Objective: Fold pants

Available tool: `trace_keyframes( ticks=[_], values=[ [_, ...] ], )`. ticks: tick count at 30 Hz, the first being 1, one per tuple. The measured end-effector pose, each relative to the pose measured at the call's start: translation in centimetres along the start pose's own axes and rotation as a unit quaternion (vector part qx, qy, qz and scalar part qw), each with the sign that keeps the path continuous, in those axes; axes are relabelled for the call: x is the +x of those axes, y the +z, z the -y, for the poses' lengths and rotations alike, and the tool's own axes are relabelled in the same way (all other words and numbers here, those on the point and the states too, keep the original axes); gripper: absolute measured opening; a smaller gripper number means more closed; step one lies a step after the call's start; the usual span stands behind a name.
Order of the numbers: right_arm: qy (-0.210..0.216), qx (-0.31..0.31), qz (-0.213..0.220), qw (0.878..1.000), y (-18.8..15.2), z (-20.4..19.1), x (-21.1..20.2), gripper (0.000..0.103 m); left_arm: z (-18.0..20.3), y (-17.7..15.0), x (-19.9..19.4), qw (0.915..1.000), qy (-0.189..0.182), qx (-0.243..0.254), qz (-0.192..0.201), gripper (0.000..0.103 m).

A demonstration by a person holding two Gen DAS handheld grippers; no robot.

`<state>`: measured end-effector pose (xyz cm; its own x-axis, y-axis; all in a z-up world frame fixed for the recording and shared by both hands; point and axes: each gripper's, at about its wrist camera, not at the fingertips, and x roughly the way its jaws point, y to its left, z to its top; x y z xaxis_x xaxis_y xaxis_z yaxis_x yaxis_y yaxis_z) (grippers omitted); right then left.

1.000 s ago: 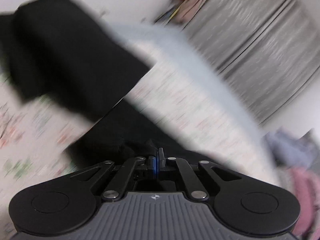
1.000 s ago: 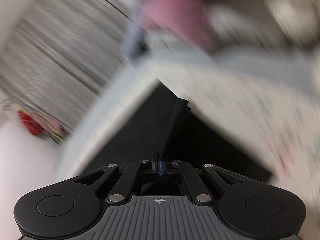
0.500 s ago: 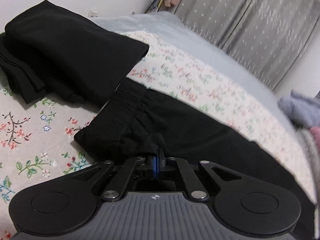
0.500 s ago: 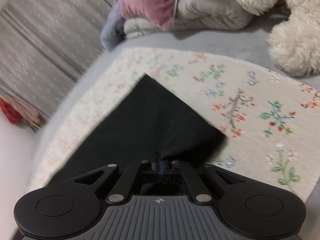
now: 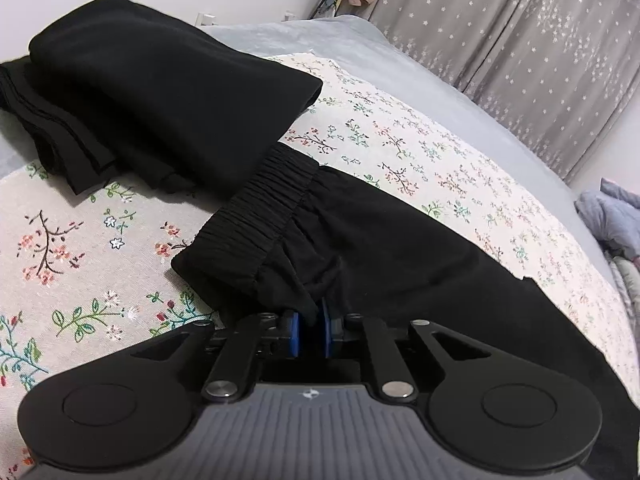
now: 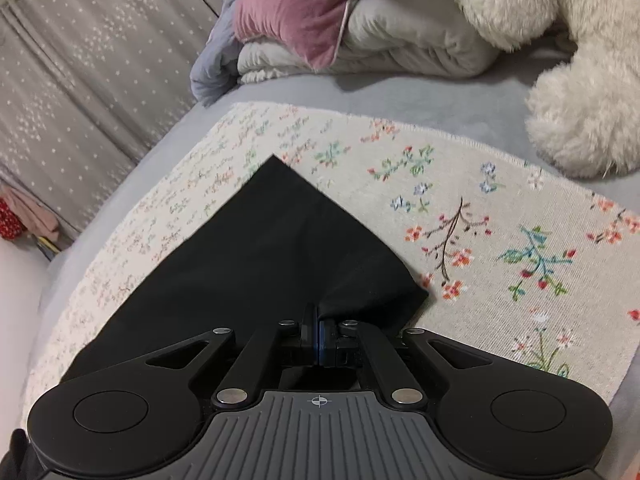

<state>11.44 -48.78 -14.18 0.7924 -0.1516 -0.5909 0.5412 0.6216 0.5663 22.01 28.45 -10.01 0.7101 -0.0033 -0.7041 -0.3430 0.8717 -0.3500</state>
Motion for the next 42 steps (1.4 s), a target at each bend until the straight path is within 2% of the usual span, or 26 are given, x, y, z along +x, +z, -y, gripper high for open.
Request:
trace_keyframes(
  ticks=[3, 6, 9, 15, 17, 18, 19, 20, 22, 25, 29, 34, 38, 39, 40, 41, 42],
  values=[
    [-0.005, 0.0, 0.014, 1.0, 0.1, 0.0, -0.6, 0.0, -0.5, 0.0, 0.0, 0.9996, 0.002, -0.028, -0.003, 0.017],
    [-0.027, -0.015, -0.002, 1.0, 0.0, -0.1, 0.0, 0.0, 0.2, -0.2, -0.4, 0.9998, 0.016, -0.007, 0.005, 0.017],
    [-0.029, -0.018, -0.001, 0.999, 0.0, -0.1, -0.1, 0.0, 0.8, -0.2, -0.4, 0.9995, 0.029, 0.007, 0.009, 0.017],
    [-0.029, -0.006, 0.0, 1.0, 0.1, 0.4, -0.2, 0.0, -0.1, -0.1, -0.5, 0.9997, 0.011, -0.018, 0.006, 0.024],
    [-0.044, -0.005, 0.005, 0.999, 0.2, 0.5, -0.3, 0.0, 0.0, -0.1, -0.7, 0.9995, 0.021, -0.021, 0.012, 0.036],
    [-0.053, -0.011, 0.01, 0.999, 0.3, 0.5, -0.4, 0.0, 0.0, -0.1, -1.0, 0.9988, 0.04, -0.02, 0.02, 0.06],
    [-0.061, -0.018, 0.015, 0.998, 0.3, 0.3, -0.5, 0.001, 0.0, -0.1, -1.4, 0.9973, 0.062, -0.017, 0.034, 0.074],
    [-0.065, -0.021, 0.018, 0.998, 0.3, 0.3, -0.6, 0.002, -0.1, 0.0, -2.0, 0.9961, 0.074, -0.014, 0.046, 0.074],
    [-0.073, -0.025, 0.024, 0.997, 0.3, 0.2, -0.7, 0.007, -0.6, 0.3, -2.9, 0.9954, 0.071, -0.019, 0.061, 0.074],
    [-0.108, -0.04, 0.049, 0.992, 0.5, 0.1, -1.3, 0.014, -2.0, 0.5, -3.2, 0.9953, 0.054, -0.055, 0.058, 0.074],
    [-0.139, -0.049, 0.076, 0.986, 0.8, 0.1, -1.8, 0.014, -3.3, 0.6, -3.4, 0.9928, 0.047, -0.095, 0.054, 0.074],
    [-0.14, -0.062, 0.091, 0.984, 0.8, -0.6, -2.1, 0.014, -4.0, 0.7, -3.6, 0.9891, 0.001, -0.139, 0.05, 0.074],
    [-0.132, -0.072, 0.082, 0.985, 0.6, -1.4, -1.6, 0.014, -3.4, 1.1, -2.6, 0.9902, 0.0, -0.132, 0.046, 0.073],
    [-0.128, -0.073, 0.079, 0.986, 0.5, -1.5, -1.5, 0.014, -3.0, 1.2, -2.0, 0.9912, 0.007, -0.124, 0.045, 0.066],
    [-0.123, -0.073, 0.074, 0.987, 0.5, -1.6, -1.3, 0.014, -2.6, 1.2, -1.5, 0.9926, 0.018, -0.112, 0.044, 0.039],
    [-0.118, -0.071, 0.069, 0.988, 0.4, -1.6, -1.3, 0.014, -2.2, 1.3, -1.1, 0.9936, 0.038, -0.097, 0.043, 0.031],
    [-0.113, -0.07, 0.061, 0.989, 0.4, -1.6, -1.0, 0.014, -2.0, 1.3, -0.8, 0.9946, 0.042, -0.086, 0.041, 0.019]
  ],
)
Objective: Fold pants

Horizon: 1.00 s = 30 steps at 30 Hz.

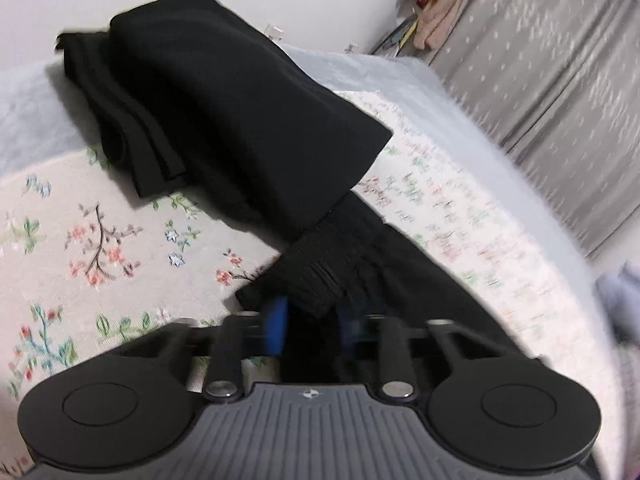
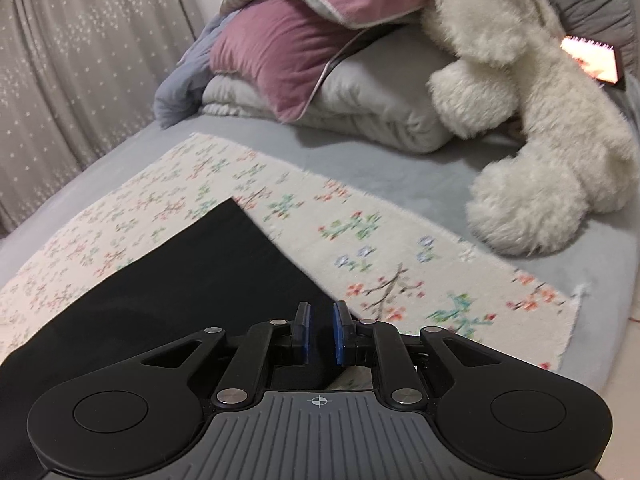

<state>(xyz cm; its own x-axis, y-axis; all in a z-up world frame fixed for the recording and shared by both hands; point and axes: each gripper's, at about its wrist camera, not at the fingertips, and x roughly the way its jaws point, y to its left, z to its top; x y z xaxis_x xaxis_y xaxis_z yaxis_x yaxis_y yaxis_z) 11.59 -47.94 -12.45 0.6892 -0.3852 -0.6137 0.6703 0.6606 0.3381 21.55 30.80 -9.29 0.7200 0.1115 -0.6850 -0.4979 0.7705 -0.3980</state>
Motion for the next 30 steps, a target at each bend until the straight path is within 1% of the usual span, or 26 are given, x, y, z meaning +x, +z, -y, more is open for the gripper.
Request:
trace_keyframes(
  ticks=[2, 4, 5, 7, 9, 12, 14, 15, 17, 18, 19, 20, 21, 22, 24, 25, 26, 27, 28, 29, 30],
  values=[
    [0.008, -0.005, -0.019, 1.0, -0.2, -0.2, 0.5, 0.014, -0.2, 0.2, 0.2, 1.0, 0.001, -0.004, -0.002, 0.016],
    [0.01, -0.023, -0.036, 0.999, -0.6, -0.5, 1.1, 0.013, -0.6, 0.4, -0.2, 0.9999, -0.01, -0.011, 0.002, 0.014],
    [0.008, -0.036, -0.035, 0.999, -0.7, -0.7, 1.1, 0.011, -0.9, 0.5, -0.6, 0.9997, -0.018, -0.016, 0.005, 0.014],
    [-0.005, -0.055, -0.032, 0.998, -0.9, -1.1, 1.2, 0.0, -1.4, 0.5, -1.4, 0.9994, -0.029, -0.017, 0.012, 0.014],
    [-0.014, -0.059, -0.031, 0.998, -1.0, -1.0, 1.3, 0.0, -1.6, 0.1, -1.8, 0.9996, -0.023, -0.011, 0.014, 0.014],
    [-0.022, -0.062, -0.029, 0.997, -0.9, -0.9, 1.3, 0.0, -1.4, -0.6, -1.8, 0.9999, 0.003, 0.012, 0.008, 0.014],
    [-0.04, -0.073, -0.024, 0.996, -1.0, -1.3, 1.4, 0.0, -1.2, -0.7, -1.7, 0.9997, 0.013, 0.021, 0.005, 0.014],
    [-0.055, -0.079, -0.02, 0.995, -1.0, -1.4, 1.3, 0.0, -1.1, -0.7, -1.5, 0.9995, 0.017, 0.025, 0.002, 0.015],
    [-0.093, -0.1, -0.007, 0.991, -1.0, -1.8, 1.2, 0.0, -0.9, -0.6, -1.0, 0.9989, 0.027, 0.039, -0.007, 0.02],
    [-0.103, -0.106, -0.001, 0.989, -1.0, -1.8, 1.2, 0.0, -0.8, -0.7, -0.9, 0.9985, 0.037, 0.04, -0.01, 0.027],
    [-0.118, -0.117, 0.011, 0.986, -1.1, -2.0, 0.9, 0.004, -0.8, -0.6, -1.1, 0.9982, 0.051, 0.029, -0.01, 0.041],
    [-0.125, -0.128, 0.026, 0.983, -1.1, -2.2, 0.6, 0.009, -1.0, -0.4, -1.6, 0.9979, 0.064, 0.01, -0.002, 0.048],
    [-0.122, -0.141, 0.046, 0.981, -1.2, -2.6, 0.1, 0.01, -1.2, -0.3, -2.6, 0.9974, 0.071, -0.01, 0.009, 0.057],
    [-0.108, -0.151, 0.061, 0.981, -1.3, -3.1, -0.5, 0.01, -1.1, -0.3, -3.8, 0.996, 0.081, -0.027, 0.024, 0.057],
    [-0.036, -0.159, 0.071, 0.984, -1.5, -4.1, -1.8, 0.011, -0.6, -0.6, -6.3, 0.9895, 0.124, -0.033, 0.066, 0.057],
    [0.006, -0.163, 0.068, 0.984, -1.8, -4.9, -2.3, 0.011, -0.1, -0.9, -7.3, 0.9868, 0.137, -0.029, 0.081, 0.057],
    [0.038, -0.174, 0.064, 0.982, -2.1, -5.9, -2.8, 0.014, 0.4, -1.2, -8.1, 0.9863, 0.135, -0.028, 0.09, 0.057],
    [0.07, -0.198, 0.061, 0.976, -2.8, -7.4, -3.3, 0.02, 1.0, -1.6, -8.8, 0.9878, 0.122, -0.023, 0.094, 0.057],
    [0.093, -0.222, 0.062, 0.969, -3.5, -8.8, -3.7, 0.024, 2.1, -2.1, -9.1, 0.9909, 0.098, -0.004, 0.092, 0.057],
    [0.114, -0.245, 0.061, 0.961, -4.4, -10.2, -4.1, 0.024, 3.4, -2.8, -9.2, 0.9936, 0.069, 0.026, 0.085, 0.057],
    [0.141, -0.267, 0.056, 0.952, -5.3, -11.8, -4.5, 0.024, 5.1, -3.8, -9.0, 0.9947, 0.03, 0.069, 0.07, 0.057]
  ],
)
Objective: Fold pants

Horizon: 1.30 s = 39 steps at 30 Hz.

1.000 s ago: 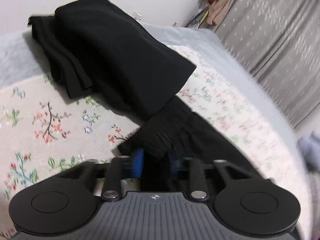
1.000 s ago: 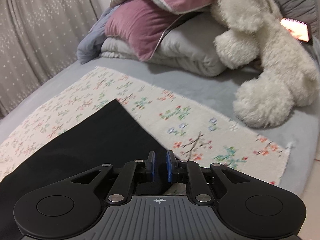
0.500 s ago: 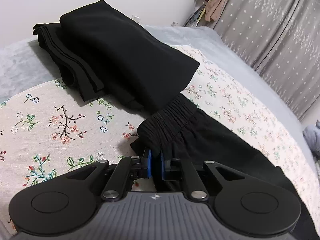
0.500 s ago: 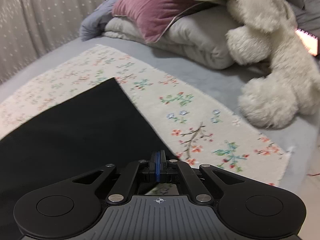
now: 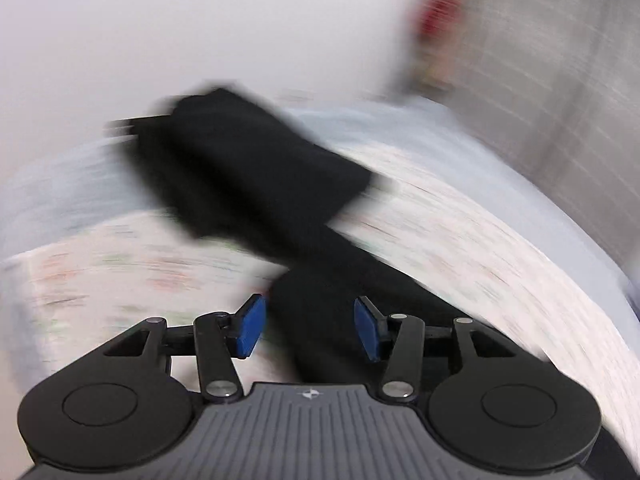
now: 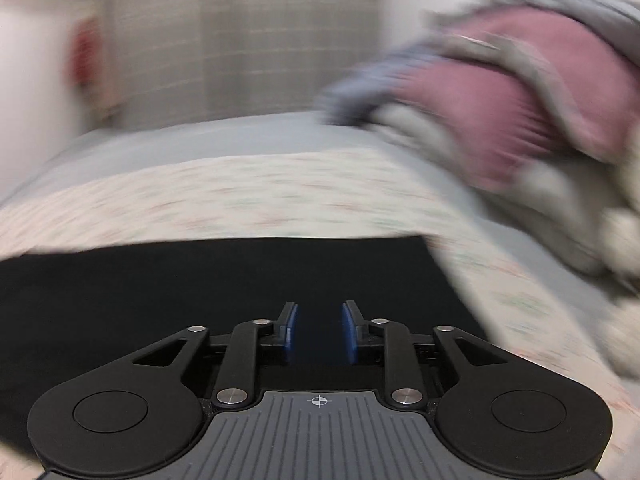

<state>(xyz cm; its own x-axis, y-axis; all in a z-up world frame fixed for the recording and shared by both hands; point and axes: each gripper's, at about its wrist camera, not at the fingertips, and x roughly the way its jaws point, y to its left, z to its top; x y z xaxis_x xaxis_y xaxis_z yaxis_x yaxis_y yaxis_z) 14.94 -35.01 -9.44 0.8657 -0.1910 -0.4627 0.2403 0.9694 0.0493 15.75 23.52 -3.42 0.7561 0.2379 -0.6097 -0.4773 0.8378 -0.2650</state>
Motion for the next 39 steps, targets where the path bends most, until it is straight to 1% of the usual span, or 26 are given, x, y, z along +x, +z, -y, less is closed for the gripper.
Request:
trace_keyframes(
  ticks=[1, 2, 4, 7, 8, 9, 10, 11, 13, 14, 16, 19, 21, 24, 25, 27, 28, 30, 32, 34, 35, 36, 39],
  values=[
    [0.036, -0.016, -0.003, 0.999, -0.1, -1.9, 0.1, 0.024, 1.7, -0.9, 0.1, 0.9987, -0.036, 0.034, -0.012, 0.057],
    [0.068, -0.029, -0.008, 0.997, -0.2, -3.7, 0.3, 0.024, 3.4, -2.1, 0.3, 0.9952, -0.071, 0.064, -0.024, 0.057],
    [0.12, -0.066, -0.022, 0.99, -1.0, -7.6, 0.7, 0.025, 6.1, -4.5, 1.0, 0.9868, -0.109, 0.108, -0.052, 0.057],
    [0.155, -0.159, -0.041, 0.974, -3.3, -13.5, 1.1, 0.025, 9.2, -8.1, 2.6, 0.9738, -0.143, 0.152, -0.09, 0.057],
    [0.166, -0.177, -0.045, 0.969, -3.9, -14.7, 1.3, 0.025, 10.0, -9.2, 3.3, 0.9689, -0.146, 0.168, -0.108, 0.057],
    [0.179, -0.19, -0.05, 0.964, -4.5, -15.8, 1.3, 0.025, 10.4, -10.0, 3.9, 0.9661, -0.146, 0.174, -0.122, 0.057],
    [0.186, -0.192, -0.053, 0.962, -4.8, -16.3, 1.4, 0.025, 10.6, -10.8, 4.4, 0.9644, -0.143, 0.179, -0.133, 0.057],
    [0.191, -0.19, -0.056, 0.961, -5.0, -16.7, 1.4, 0.025, 10.9, -11.4, 4.8, 0.9632, -0.135, 0.188, -0.136, 0.057],
    [0.194, -0.188, -0.064, 0.961, -5.2, -16.9, 1.7, 0.025, 11.5, -12.0, 4.4, 0.9587, -0.123, 0.223, -0.128, 0.057],
    [0.198, -0.186, -0.069, 0.96, -5.1, -16.7, 1.8, 0.025, 11.5, -12.0, 4.2, 0.9577, -0.12, 0.227, -0.129, 0.057],
    [0.214, -0.172, -0.09, 0.957, -4.7, -15.9, 2.1, 0.022, 10.9, -11.9, 4.0, 0.9589, -0.117, 0.217, -0.141, 0.057],
    [0.242, -0.159, -0.117, 0.95, -4.5, -14.6, 1.7, 0.019, 10.1, -12.0, 3.4, 0.959, -0.111, 0.211, -0.153, 0.055],
    [0.247, -0.163, -0.122, 0.947, -4.5, -14.2, 1.6, 0.018, 10.2, -12.0, 3.5, 0.9586, -0.112, 0.214, -0.15, 0.055],
    [0.249, -0.165, -0.111, 0.948, -4.7, -13.8, 0.9, 0.018, 10.8, -12.2, 3.5, 0.9579, -0.116, 0.222, -0.14, 0.055],
    [0.249, -0.171, -0.1, 0.948, -4.7, -13.7, 0.7, 0.019, 10.9, -12.2, 3.3, 0.9564, -0.127, 0.223, -0.14, 0.055],
    [0.251, -0.184, -0.071, 0.948, -4.5, -13.9, -0.2, 0.02, 11.4, -12.0, 2.8, 0.9512, -0.161, 0.224, -0.138, 0.055],
    [0.254, -0.192, -0.056, 0.946, -4.4, -14.0, -0.8, 0.021, 11.7, -12.1, 2.3, 0.9484, -0.175, 0.232, -0.129, 0.055],
    [0.251, -0.205, -0.041, 0.945, -4.2, -14.6, -0.8, 0.021, 12.3, -12.2, 1.6, 0.9433, -0.188, 0.25, -0.111, 0.055],
    [0.247, -0.218, -0.045, 0.943, -4.3, -14.9, -0.6, 0.021, 12.7, -12.6, 1.5, 0.9368, -0.204, 0.259, -0.116, 0.056],
    [0.234, -0.231, -0.053, 0.943, -4.7, -14.9, -0.2, 0.021, 13.1, -13.0, 1.6, 0.9293, -0.221, 0.267, -0.129, 0.055],
    [0.228, -0.239, -0.054, 0.942, -4.9, -14.8, -0.1, 0.021, 13.3, -13.3, 1.5, 0.9237, -0.23, 0.276, -0.132, 0.055],
    [0.223, -0.246, -0.054, 0.942, -5.0, -14.8, -0.1, 0.021, 13.6, -13.4, 1.5, 0.9164, -0.24, 0.291, -0.134, 0.056],
    [0.215, -0.273, -0.05, 0.936, -5.6, -15.3, -0.1, 0.021, 14.4, -14.3, 0.9, 0.8961, -0.26, 0.336, -0.126, 0.057]
  ],
)
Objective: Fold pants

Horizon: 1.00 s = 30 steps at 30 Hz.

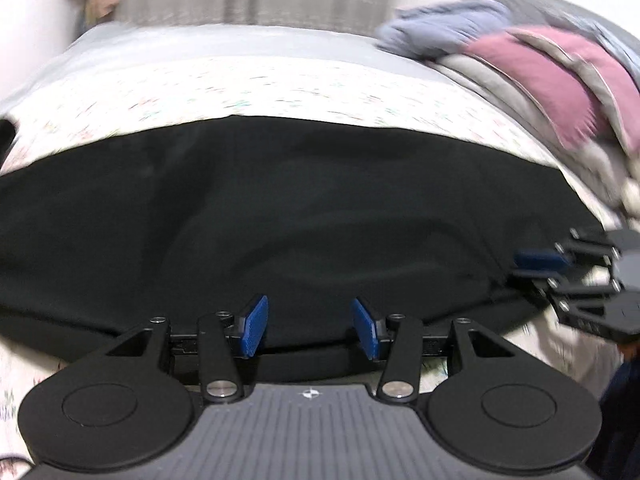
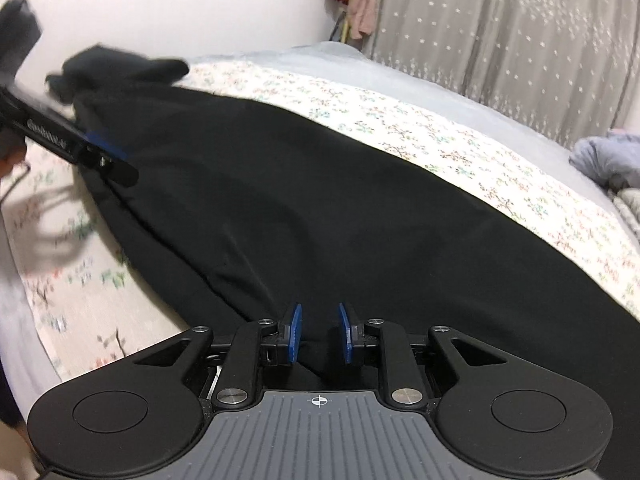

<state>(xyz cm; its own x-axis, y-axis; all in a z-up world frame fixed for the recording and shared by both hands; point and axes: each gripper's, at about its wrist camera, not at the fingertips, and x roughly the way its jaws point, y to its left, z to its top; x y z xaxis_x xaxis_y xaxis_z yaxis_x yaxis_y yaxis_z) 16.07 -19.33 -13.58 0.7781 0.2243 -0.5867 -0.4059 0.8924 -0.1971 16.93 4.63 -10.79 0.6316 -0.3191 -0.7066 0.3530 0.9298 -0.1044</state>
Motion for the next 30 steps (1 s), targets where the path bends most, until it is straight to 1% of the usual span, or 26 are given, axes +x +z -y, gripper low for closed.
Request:
trace_keyframes(
  ticks=[3, 5, 9, 10, 11, 15, 17, 18, 20, 21, 23, 24, 25, 27, 30],
  values=[
    [-0.004, -0.032, 0.0, 0.999, 0.1, -1.1, 0.4, 0.021, 0.8, -0.2, 0.7, 0.9993, -0.008, 0.035, -0.009, 0.057],
    [0.003, -0.039, 0.004, 0.999, 0.3, -1.5, 0.5, 0.021, 1.3, -0.3, 1.0, 0.9987, -0.019, 0.045, -0.015, 0.057],
    [0.029, -0.055, 0.027, 0.998, 0.6, -2.2, -0.4, 0.021, 2.0, -0.4, 0.9, 0.9973, -0.037, 0.06, -0.018, 0.057],
    [0.039, -0.058, 0.032, 0.997, 0.7, -2.4, -0.6, 0.025, 2.1, -0.3, 1.1, 0.9972, -0.036, 0.063, -0.02, 0.057],
    [0.045, -0.059, 0.034, 0.997, 0.6, -2.5, -0.7, 0.025, 2.2, -0.4, 1.3, 0.9971, -0.034, 0.064, -0.024, 0.057],
    [0.035, -0.081, 0.015, 0.996, 0.4, -3.5, 0.4, 0.025, 2.1, -0.3, 1.3, 0.9968, -0.032, 0.068, -0.027, 0.058],
    [0.03, -0.084, 0.015, 0.996, 0.6, -3.7, 0.6, 0.025, 2.5, -0.2, 1.3, 0.9963, -0.03, 0.077, -0.023, 0.061],
    [0.026, -0.08, 0.012, 0.996, 0.8, -3.7, 0.8, 0.024, 2.6, -0.3, 1.4, 0.9959, -0.028, 0.083, -0.023, 0.063],
    [0.015, -0.093, 0.007, 0.996, 0.9, -4.2, 1.0, 0.016, 2.5, -0.5, 1.5, 0.9954, -0.023, 0.089, -0.026, 0.065],
    [0.012, -0.105, 0.009, 0.994, 0.9, -4.5, 0.9, 0.002, 2.5, -0.5, 1.4, 0.9954, -0.023, 0.09, -0.027, 0.066],
    [0.009, -0.114, 0.014, 0.993, 1.1, -4.8, 0.6, 0.0, 2.5, -0.5, 1.1, 0.9946, -0.033, 0.096, -0.021, 0.066],
    [0.007, -0.111, 0.018, 0.994, 1.1, -4.8, 0.3, 0.0, 2.7, -0.5, 1.0, 0.9939, -0.035, 0.103, -0.018, 0.07],
    [0.005, -0.105, 0.025, 0.994, 1.2, -4.6, 0.1, 0.0, 2.8, -0.7, 1.0, 0.9929, -0.032, 0.113, -0.017, 0.074],
    [0.009, -0.087, 0.036, 0.996, 1.4, -3.9, -0.4, 0.0, 3.3, -0.8, 1.3, 0.9909, -0.021, 0.132, -0.013, 0.075],
    [0.016, -0.076, 0.042, 0.996, 1.7, -3.5, -0.9, 0.0, 3.4, -0.5, 1.8, 0.9903, 0.001, 0.139, -0.005, 0.075]
  ],
)
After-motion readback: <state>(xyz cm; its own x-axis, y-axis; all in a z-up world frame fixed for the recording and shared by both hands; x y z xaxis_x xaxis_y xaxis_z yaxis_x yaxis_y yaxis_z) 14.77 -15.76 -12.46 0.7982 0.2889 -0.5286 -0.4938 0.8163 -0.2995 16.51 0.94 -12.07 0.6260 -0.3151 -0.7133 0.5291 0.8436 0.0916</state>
